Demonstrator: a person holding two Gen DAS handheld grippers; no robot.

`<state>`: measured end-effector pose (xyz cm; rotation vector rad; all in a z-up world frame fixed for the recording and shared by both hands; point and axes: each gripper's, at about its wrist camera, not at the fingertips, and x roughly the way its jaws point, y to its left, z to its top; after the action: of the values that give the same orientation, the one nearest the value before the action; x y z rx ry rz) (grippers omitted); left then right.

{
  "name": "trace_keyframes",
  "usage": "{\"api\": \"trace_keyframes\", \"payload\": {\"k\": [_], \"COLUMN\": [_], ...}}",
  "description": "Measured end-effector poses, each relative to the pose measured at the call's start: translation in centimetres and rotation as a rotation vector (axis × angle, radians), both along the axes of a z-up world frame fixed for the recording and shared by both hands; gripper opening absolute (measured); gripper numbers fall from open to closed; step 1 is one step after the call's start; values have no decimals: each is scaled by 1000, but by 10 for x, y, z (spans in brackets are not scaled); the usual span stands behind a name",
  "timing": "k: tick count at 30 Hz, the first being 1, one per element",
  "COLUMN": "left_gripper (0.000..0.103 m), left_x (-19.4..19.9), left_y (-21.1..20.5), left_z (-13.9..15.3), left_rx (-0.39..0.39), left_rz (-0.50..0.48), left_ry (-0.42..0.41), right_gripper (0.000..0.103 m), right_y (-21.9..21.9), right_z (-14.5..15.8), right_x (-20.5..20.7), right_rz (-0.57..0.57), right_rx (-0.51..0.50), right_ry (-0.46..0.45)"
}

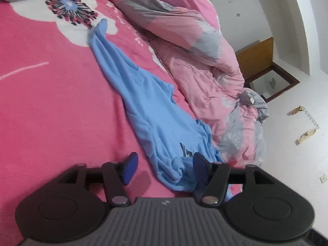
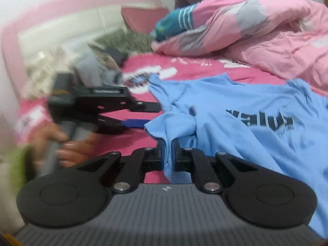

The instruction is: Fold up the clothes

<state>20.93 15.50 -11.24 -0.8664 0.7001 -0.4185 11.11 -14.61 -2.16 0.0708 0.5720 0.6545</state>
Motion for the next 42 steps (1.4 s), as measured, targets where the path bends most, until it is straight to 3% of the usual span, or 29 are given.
{"api": "trace_keyframes", "payload": {"k": [3, 6, 8, 11, 15, 17, 22, 30, 33, 34, 35, 37, 38, 40, 42], "left_gripper": [57, 44, 29, 19, 14, 4, 3, 4, 9, 18, 44, 75, 78, 83, 87], "left_x": [6, 13, 18, 25, 34, 37, 53, 84, 65, 59, 53, 40, 34, 22, 10], "left_y": [-3, -8, -12, -18, -27, -33, -40, -41, -42, -42, -43, -44, -44, -45, -46], "left_z": [-1, 0, 0, 2, 5, 6, 18, 49, 62, 66, 70, 79, 83, 91, 100], "left_rx": [10, 69, 119, 196, 249, 278, 367, 513, 544, 554, 564, 584, 594, 614, 635], "left_rz": [21, 53, 69, 82, 102, 114, 142, 184, 198, 203, 208, 218, 223, 233, 243], "left_ry": [19, 44, 65, 81, 86, 87, 68, 8, -14, -21, -28, -43, -50, -65, -80], "right_gripper": [5, 5, 5, 5, 5, 5, 5, 5, 7, 9, 9, 14, 17, 41, 51], "right_y": [-28, -45, -53, -64, -75, -79, -70, -28, -7, 0, 7, 15, 13, 3, -15], "right_z": [3, 0, -4, -7, -16, -21, -26, -27, -41, -49, -56, -59, -57, -49, -40], "right_x": [-31, -53, -62, -77, -78, -74, -66, -43, -28, -22, -17, -18, -21, -32, -44], "right_rz": [50, 81, 100, 120, 101, 86, 120, 178, 185, 180, 176, 161, 153, 143, 107], "right_rx": [116, 188, 234, 312, 373, 392, 387, 321, 299, 280, 250, 186, 184, 227, 270], "right_ry": [29, 95, 136, 174, 199, 225, 265, 243, 267, 298, 329, 356, 355, 337, 316]}}
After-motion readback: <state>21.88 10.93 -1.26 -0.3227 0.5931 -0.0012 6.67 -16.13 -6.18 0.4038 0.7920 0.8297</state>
